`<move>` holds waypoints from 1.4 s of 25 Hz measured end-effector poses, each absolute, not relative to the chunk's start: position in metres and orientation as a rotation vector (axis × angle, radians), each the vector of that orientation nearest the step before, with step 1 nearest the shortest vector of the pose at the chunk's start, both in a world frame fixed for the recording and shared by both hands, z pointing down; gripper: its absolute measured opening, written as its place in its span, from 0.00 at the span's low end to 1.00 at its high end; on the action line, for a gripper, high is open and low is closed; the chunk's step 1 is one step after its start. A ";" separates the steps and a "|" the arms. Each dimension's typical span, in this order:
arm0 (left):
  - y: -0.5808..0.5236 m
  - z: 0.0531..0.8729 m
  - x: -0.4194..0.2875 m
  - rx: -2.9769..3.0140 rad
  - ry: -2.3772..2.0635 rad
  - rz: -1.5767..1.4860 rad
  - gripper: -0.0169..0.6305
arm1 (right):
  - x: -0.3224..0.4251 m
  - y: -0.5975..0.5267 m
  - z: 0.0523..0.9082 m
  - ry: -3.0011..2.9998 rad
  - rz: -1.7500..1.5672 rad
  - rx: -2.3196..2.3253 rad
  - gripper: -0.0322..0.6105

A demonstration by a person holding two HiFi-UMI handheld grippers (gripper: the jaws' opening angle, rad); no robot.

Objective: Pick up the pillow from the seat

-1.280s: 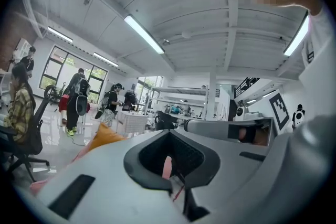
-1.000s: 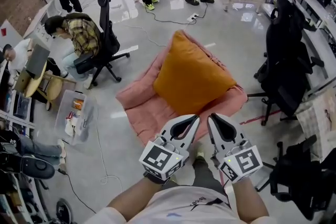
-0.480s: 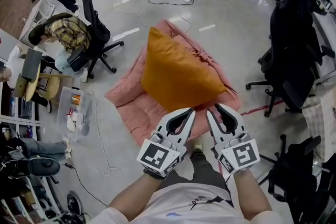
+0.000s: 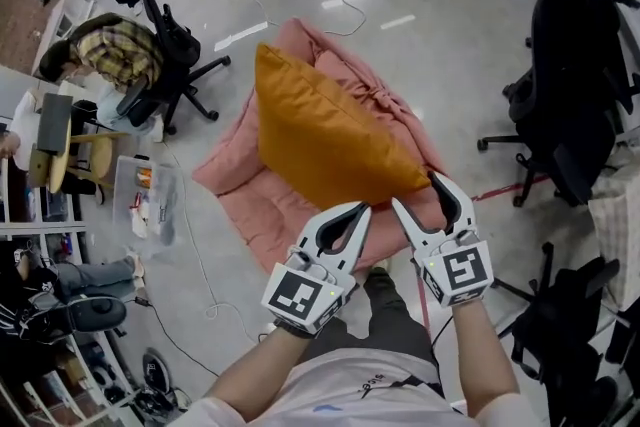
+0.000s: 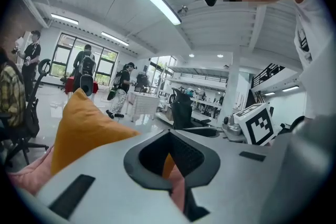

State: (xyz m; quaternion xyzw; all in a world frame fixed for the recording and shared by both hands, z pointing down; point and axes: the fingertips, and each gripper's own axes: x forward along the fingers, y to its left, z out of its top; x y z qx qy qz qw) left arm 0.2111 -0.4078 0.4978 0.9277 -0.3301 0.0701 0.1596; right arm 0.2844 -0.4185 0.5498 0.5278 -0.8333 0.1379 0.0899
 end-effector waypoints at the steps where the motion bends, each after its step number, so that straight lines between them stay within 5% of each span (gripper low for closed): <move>1: -0.411 0.501 0.212 2.643 -0.945 0.211 0.04 | 0.287 -0.424 0.557 -2.468 0.415 1.557 0.48; 17: -0.419 0.538 0.204 2.561 -0.982 0.284 0.04 | 0.281 -0.447 0.626 -2.455 0.516 1.263 0.53; 25: -0.411 0.535 0.197 2.566 -1.026 0.272 0.04 | 0.272 -0.439 0.625 -2.468 0.493 1.195 0.29; 35: -0.396 0.513 0.151 2.569 -1.114 0.223 0.04 | 0.228 -0.431 0.598 -2.505 0.421 1.160 0.20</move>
